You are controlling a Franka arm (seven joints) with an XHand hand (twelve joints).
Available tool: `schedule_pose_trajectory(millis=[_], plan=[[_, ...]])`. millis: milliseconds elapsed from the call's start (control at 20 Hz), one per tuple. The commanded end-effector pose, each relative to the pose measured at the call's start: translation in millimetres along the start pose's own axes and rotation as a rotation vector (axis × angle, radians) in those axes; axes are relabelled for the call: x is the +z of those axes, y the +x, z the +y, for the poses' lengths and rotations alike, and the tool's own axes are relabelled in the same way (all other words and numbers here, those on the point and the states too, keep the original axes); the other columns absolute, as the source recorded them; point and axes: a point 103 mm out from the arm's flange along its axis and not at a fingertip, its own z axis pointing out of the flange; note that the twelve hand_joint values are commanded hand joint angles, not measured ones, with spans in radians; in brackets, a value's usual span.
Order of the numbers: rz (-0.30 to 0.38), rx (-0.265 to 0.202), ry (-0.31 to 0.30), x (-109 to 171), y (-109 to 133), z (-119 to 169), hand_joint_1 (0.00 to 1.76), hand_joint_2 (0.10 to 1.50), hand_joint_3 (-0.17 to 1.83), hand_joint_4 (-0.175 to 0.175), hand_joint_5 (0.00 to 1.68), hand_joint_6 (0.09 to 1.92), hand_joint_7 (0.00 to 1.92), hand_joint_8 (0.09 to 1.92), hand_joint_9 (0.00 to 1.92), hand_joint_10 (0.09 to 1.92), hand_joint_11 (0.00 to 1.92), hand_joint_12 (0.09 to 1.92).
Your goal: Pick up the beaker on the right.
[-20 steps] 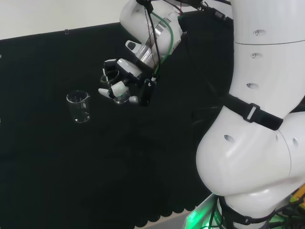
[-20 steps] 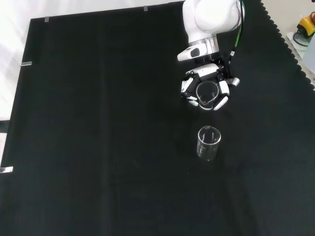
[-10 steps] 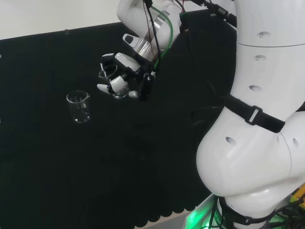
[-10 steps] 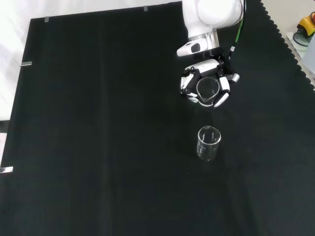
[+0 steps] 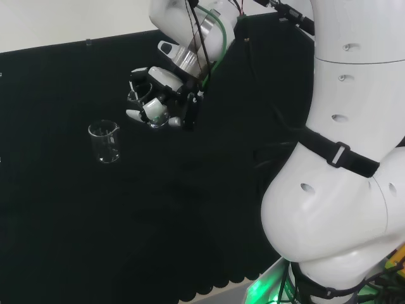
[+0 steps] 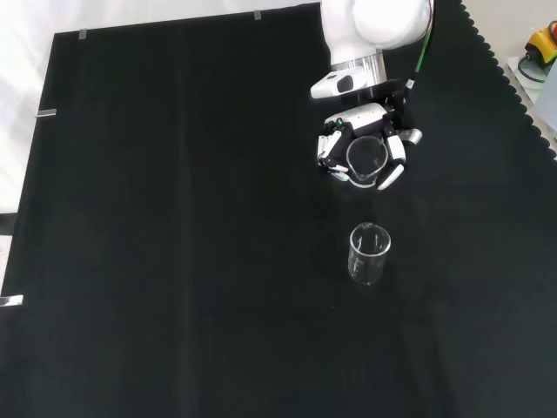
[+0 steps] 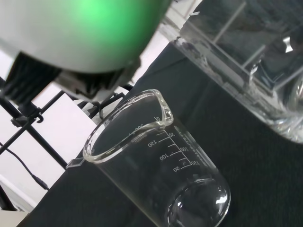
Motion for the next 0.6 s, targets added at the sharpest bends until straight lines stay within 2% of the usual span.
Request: schedule_pose_trajectory(millis=[50, 600], plan=[[-0.003, -0.008, 0.005, 0.5, 4.9, 2.5, 1.40, 0.51, 1.16, -0.175, 0.74, 1.92, 1.44, 1.92, 1.51, 1.49, 1.17, 1.31], [-0.014, -0.019, 0.023, 1.6, 6.6, 0.1, 1.40, 0.51, 1.16, -0.175, 0.74, 1.92, 1.44, 1.92, 1.51, 1.48, 1.17, 1.31]])
